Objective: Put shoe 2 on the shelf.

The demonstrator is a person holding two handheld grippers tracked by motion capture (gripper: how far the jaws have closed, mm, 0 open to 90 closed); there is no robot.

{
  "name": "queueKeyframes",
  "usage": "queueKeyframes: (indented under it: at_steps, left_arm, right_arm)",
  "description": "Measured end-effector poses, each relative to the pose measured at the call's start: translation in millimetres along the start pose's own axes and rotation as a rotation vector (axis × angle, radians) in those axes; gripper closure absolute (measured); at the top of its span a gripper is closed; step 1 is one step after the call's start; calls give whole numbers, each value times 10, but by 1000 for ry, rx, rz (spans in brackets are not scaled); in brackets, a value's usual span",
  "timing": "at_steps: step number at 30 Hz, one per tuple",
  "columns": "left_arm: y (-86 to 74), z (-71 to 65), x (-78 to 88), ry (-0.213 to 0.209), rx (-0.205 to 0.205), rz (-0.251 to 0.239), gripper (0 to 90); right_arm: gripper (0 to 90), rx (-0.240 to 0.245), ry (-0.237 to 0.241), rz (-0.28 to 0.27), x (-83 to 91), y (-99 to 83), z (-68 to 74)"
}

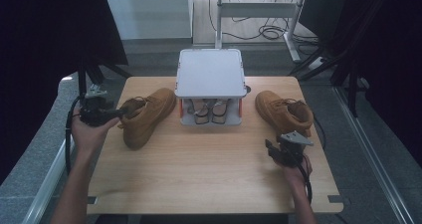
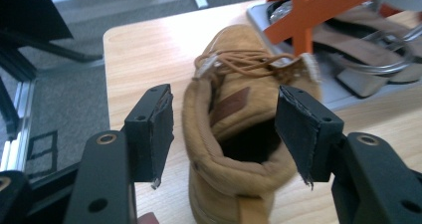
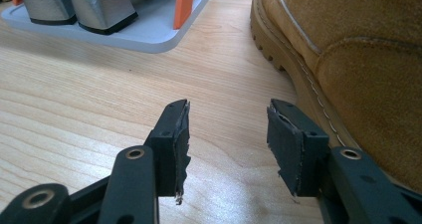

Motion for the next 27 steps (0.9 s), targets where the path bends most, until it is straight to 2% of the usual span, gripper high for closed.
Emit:
queueKeyframes:
  at_steps: [9,21,23,27]
  left_arm:
    - [-161,160,-335,36,11,105,407]
    - [-316,188,-513,49,7,186,412]
    - [-361,196,-546,50,12,208,422]
    - [-389,193,-569,46,35,221,443]
  right_arm:
    - [503,-6,-12,12,-6,-33,-36]
    - [498,-7,-24,20,-11,-54,-64]
    - [497,-8,-26,24,-11,-60,-74]
    - [497,-10,-31,29,-16,-76,-87]
Point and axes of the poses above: each handheld gripper's, and its own axes: x roughly backward along the jaws, y roughly out of its top, z roughly to its left, the point moved 10 cm from there along -x, roughly forward along the jaws, and after that the axes turned 15 degrees about -z, right-handed, at the moved point
